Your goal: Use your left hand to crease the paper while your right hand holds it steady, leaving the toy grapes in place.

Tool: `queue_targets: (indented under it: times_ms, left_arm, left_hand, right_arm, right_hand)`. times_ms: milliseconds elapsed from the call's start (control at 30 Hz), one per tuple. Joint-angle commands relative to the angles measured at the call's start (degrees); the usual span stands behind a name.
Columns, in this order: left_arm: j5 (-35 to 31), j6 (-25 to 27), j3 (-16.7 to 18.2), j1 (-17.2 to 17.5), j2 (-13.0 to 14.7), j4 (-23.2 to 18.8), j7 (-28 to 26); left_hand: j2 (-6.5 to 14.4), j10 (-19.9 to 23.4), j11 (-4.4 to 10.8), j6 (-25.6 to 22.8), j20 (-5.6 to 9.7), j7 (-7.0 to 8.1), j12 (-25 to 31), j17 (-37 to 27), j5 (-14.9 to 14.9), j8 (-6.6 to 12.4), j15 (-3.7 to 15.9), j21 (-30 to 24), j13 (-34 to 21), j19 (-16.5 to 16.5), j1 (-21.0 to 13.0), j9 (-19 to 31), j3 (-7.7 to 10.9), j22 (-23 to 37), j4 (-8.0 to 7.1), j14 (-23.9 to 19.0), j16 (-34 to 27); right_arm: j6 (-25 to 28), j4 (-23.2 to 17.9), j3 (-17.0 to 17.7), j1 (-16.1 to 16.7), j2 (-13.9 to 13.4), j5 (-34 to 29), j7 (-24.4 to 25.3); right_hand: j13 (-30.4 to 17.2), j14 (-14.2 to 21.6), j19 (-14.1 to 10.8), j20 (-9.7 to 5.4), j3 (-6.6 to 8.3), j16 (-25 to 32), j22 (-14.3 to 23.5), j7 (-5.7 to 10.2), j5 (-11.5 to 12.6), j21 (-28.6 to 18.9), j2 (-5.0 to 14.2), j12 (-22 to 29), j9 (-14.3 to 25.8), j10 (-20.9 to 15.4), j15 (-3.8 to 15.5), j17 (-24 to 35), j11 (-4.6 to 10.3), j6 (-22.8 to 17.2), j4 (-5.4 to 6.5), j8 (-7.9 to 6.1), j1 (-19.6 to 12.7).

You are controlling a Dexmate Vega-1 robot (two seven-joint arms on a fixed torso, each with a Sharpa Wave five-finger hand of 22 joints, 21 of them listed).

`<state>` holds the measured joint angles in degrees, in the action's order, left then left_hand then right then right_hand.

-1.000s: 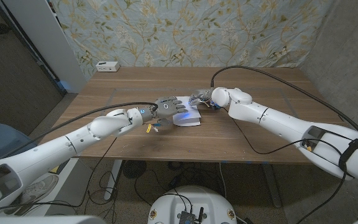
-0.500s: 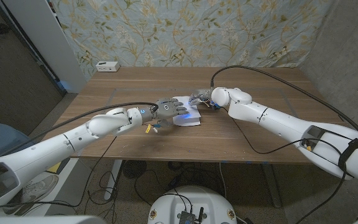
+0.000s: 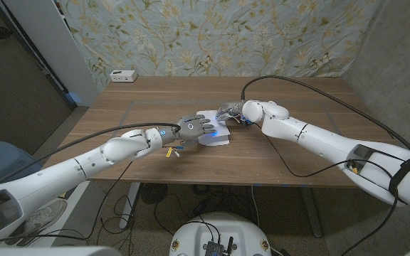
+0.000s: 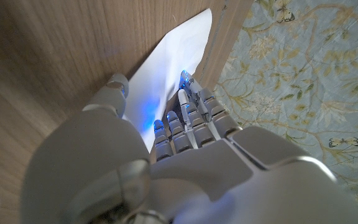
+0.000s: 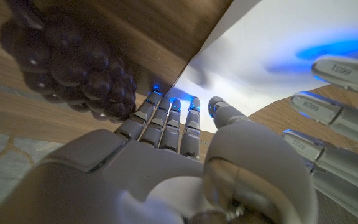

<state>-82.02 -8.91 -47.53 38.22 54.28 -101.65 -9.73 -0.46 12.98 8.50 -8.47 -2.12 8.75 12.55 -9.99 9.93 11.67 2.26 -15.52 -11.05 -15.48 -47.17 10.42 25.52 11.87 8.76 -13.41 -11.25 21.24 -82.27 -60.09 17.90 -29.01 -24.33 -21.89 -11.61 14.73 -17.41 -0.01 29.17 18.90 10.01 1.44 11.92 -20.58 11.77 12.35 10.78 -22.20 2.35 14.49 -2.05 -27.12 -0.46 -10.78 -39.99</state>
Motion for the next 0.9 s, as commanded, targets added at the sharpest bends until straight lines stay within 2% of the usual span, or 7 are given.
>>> queue_targets:
  times_ms: [33,133,200,300,333,467,900]
  left_arm:
    - [3.7,-3.7,0.5,-0.6,1.7,-2.1,4.3]
    - [2.1,-3.2,0.6,0.0,2.0,-3.0,3.6]
    - [1.1,-1.9,0.7,0.9,1.7,-2.5,1.9]
    - [-1.1,0.2,0.4,1.7,1.2,-1.2,-2.1]
    - [-2.4,1.7,0.2,2.2,1.0,-0.7,-4.2]
    - [-4.4,3.7,-0.8,2.2,-0.2,1.9,-9.3]
    - [-5.9,7.2,-5.0,0.0,-4.0,8.9,-13.8]
  left_hand:
    - [-1.9,-1.2,-0.08,0.7,0.33,0.38,-0.6,-0.2,-0.3,-0.82,6.38,-0.2,-0.2,0.7,2.7,0.1,-2.56,0.2,-0.77,1.1,0.6]
    - [-2.8,-1.7,0.16,1.3,0.5,0.95,-0.8,-0.2,-0.1,-1.03,6.34,0.0,-0.2,1.0,3.9,0.1,-3.64,0.2,-1.01,1.6,0.7]
    - [-2.7,-1.8,0.05,1.7,0.18,0.51,-0.8,-0.2,0.1,-1.1,6.04,0.1,-0.2,1.2,3.6,0.1,-3.67,0.2,-0.81,1.8,0.7]
    - [-0.9,-1.2,-0.72,1.7,-0.32,-0.36,-0.5,-0.2,0.5,-0.85,6.11,-0.1,-0.2,0.8,1.3,0.1,-2.76,0.2,0.0,1.2,0.3]
    - [0.6,-1.2,-1.03,2.0,-0.81,-1.16,-0.5,-0.2,0.6,-0.83,5.57,-0.2,-0.2,0.8,-0.3,0.1,-2.09,0.3,0.29,1.2,0.3]
    - [2.4,0.6,-0.49,-0.2,-0.72,-1.37,0.1,-0.2,0.5,-0.01,6.62,-0.8,-0.2,-0.4,-3.0,0.2,-1.35,0.3,0.89,-1.0,-0.3]
    - [2.1,1.7,-0.22,-1.4,-0.58,-1.08,0.3,-0.1,0.3,0.22,7.03,-1.3,-0.2,-1.3,-4.2,0.2,-1.65,0.4,1.13,-2.2,-0.5]
  right_arm:
    - [0.4,-0.5,-0.1,0.1,-0.1,-0.3,-0.2]
    - [0.3,-0.4,0.0,0.1,0.0,-0.3,-0.1]
    - [0.1,-0.5,0.0,0.1,0.0,-0.3,-0.1]
    - [0.0,-0.5,0.0,0.1,0.0,-0.3,-0.1]
    - [0.0,-0.6,0.0,0.1,0.0,-0.3,-0.1]
    - [0.1,-0.7,0.0,0.0,0.0,-0.4,-0.2]
    - [0.4,-1.1,-0.1,-0.3,0.0,-0.7,-0.8]
  right_hand:
    - [-0.2,0.2,-0.3,0.08,-0.13,0.3,0.3,-0.25,-0.1,-0.5,-0.62,-0.1,0.1,-0.1,-0.2,0.2,-0.21,-0.3,0.0,-0.14,0.0]
    - [-0.2,0.2,-0.3,0.09,-0.14,0.3,0.3,-0.26,-0.1,-0.4,-0.59,-0.1,0.1,-0.1,-0.15,0.2,-0.18,-0.3,0.01,-0.14,0.0]
    - [-0.2,0.2,-0.3,0.07,-0.15,0.3,0.3,-0.23,-0.2,-0.4,-0.6,-0.1,0.1,-0.1,-0.17,0.2,-0.21,-0.3,-0.01,-0.14,0.0]
    - [-0.2,0.2,-0.3,0.06,-0.2,0.3,0.3,-0.29,-0.2,-0.4,-0.61,-0.1,0.1,0.0,-0.15,0.2,-0.26,-0.3,0.03,-0.13,0.0]
    - [-0.2,0.2,-0.3,0.06,-0.22,0.3,0.3,-0.29,-0.2,-0.4,-0.61,-0.1,0.1,-0.1,-0.17,0.2,-0.31,-0.3,0.04,-0.13,0.1]
    - [-0.2,0.2,-0.3,0.08,-0.24,0.3,0.3,-0.25,-0.2,-0.4,-0.61,-0.1,0.1,-0.1,-0.17,0.2,-0.19,-0.3,0.02,-0.14,0.0]
    - [-0.2,0.3,-0.5,0.27,-0.43,0.3,0.3,-0.34,-0.2,-0.3,-0.96,-0.1,0.1,-0.2,-0.31,0.1,-0.28,-0.3,-0.26,-0.14,0.0]
